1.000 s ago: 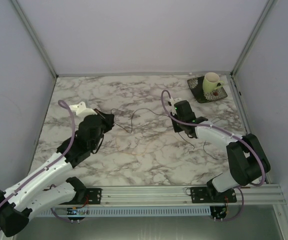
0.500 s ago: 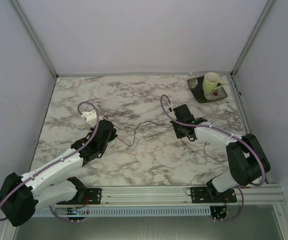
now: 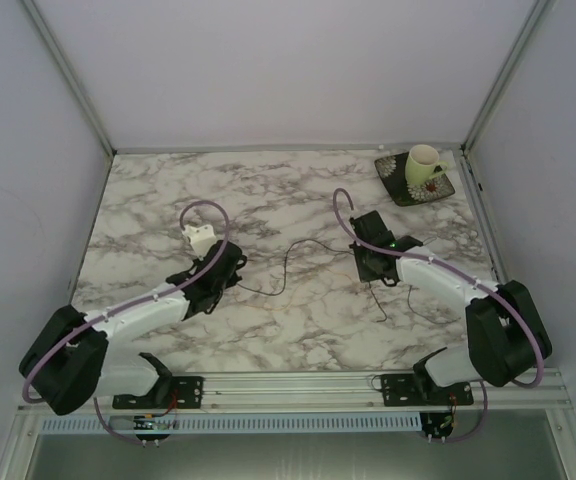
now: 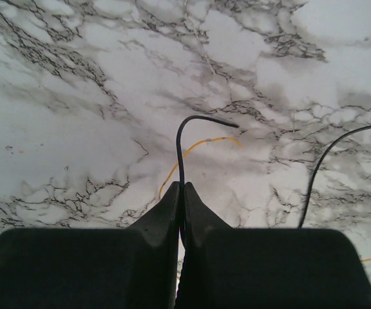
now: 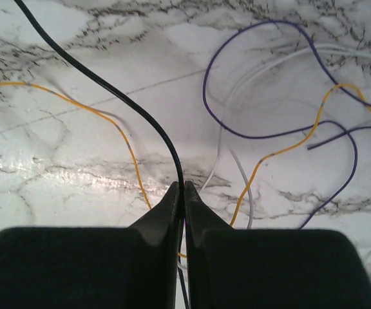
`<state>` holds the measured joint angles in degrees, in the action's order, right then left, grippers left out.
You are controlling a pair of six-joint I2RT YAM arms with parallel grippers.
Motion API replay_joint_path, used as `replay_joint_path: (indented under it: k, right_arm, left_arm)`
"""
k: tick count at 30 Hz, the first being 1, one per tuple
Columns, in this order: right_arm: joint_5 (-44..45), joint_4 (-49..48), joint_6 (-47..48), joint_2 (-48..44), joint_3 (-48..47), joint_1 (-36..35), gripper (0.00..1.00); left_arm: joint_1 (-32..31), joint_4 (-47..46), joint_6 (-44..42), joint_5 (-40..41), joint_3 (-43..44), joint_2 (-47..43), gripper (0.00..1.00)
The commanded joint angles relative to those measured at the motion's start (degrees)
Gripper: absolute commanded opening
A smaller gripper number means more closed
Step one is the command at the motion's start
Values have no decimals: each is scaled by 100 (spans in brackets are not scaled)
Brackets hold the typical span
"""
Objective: Zip-tie the wires
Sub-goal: Straighten the cable at the center of the board.
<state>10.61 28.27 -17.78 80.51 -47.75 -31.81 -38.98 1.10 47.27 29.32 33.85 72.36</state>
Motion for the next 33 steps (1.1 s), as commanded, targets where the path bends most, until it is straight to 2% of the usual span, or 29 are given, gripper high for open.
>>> replay_joint_path:
  k: [1, 9, 14, 21, 25, 33]
  right_arm:
    - [9, 462, -351, -149, -298, -53, 0]
    - [-23, 565, -405, -152, -358, -52, 0]
    - [-37, 536, -393, -156, -342, -53, 0]
    - [-16, 519, -393, -228, -323, -49, 0]
    - [6, 521, -415, -257, -317, -53, 0]
    - [73, 521, -439, -345, -324, -53, 0]
  left_arm:
    - [34, -66, 12, -58, -26, 217, 4]
    - [36, 106, -15, 17, -62, 626, 21]
    - [33, 19, -123, 128, -41, 828, 27]
    - [73, -125, -290, 180, 174, 1119, 41]
    - [110, -117, -406, 138, 359, 1429, 39]
    - [106, -153, -425, -86, 278, 1540, 19]
